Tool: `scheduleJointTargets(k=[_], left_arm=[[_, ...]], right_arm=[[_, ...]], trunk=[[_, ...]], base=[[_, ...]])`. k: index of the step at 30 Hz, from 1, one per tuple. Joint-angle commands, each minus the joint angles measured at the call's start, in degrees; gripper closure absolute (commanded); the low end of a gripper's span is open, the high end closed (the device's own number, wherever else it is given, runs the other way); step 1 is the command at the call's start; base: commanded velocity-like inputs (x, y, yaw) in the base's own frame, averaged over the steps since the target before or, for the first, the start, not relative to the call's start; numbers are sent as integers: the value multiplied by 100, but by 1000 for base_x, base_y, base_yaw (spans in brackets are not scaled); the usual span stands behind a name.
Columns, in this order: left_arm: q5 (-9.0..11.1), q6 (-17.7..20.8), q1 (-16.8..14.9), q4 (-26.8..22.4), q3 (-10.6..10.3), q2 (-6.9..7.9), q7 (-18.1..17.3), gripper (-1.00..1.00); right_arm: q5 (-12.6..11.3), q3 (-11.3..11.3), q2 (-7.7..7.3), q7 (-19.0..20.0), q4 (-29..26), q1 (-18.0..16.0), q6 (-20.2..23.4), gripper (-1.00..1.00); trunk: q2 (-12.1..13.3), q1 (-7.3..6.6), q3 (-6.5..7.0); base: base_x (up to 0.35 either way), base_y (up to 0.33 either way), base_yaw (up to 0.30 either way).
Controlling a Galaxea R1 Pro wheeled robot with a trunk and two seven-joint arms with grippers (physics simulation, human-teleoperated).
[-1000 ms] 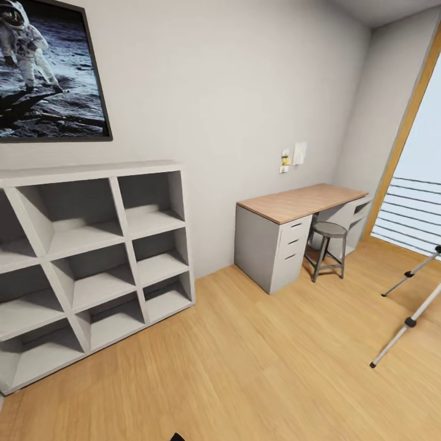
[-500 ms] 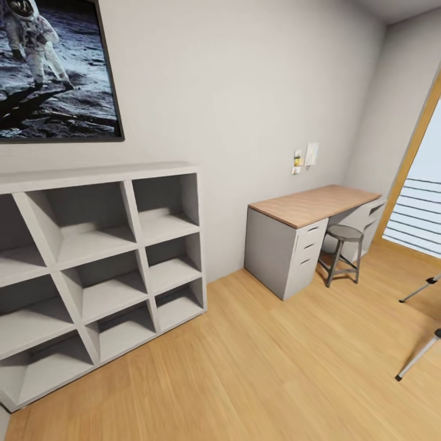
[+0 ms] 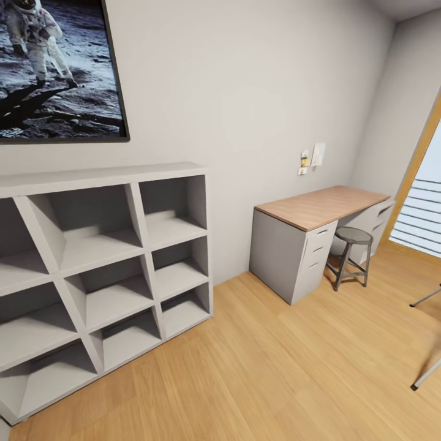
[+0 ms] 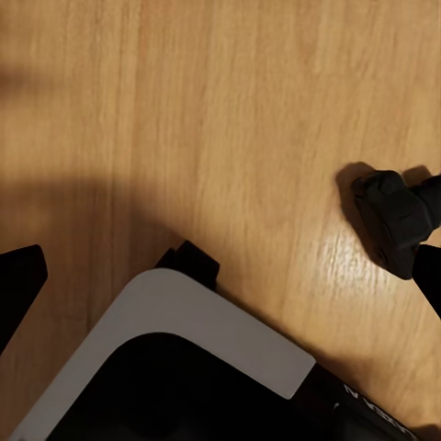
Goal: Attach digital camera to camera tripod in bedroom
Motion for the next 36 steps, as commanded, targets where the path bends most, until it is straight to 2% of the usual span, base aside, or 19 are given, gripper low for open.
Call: scheduleJointTargets(k=[1, 8, 17, 25, 36], left_arm=[[38, 28, 1, -17, 2, 0, 20, -100], [27, 28, 1, -22, -4, -1, 10, -100], [17, 28, 1, -147, -8, -53, -3, -100], [16, 28, 1, -145, -15, -61, -2, -100], [16, 28, 1, -144, -18, -54, -2, -100]], right_arm=[[11, -15, 2, -7, -13, 0, 35, -100], [6, -13, 2, -14, -13, 0, 29, -100], [4, -8, 2, -16, -13, 0, 17, -100], [4, -14, -6, -2, -13, 0, -6, -100], [4, -20, 2, -27, -13, 0, 7, -100]], trunk=[[-3, 0, -6], [-3, 0, -6], [-3, 0, -6], [-3, 0, -6], [-3, 0, -6]], base=[[9, 10, 0], [4, 4, 0], [-149, 169, 0], [-16, 29, -6], [-1, 1, -189]])
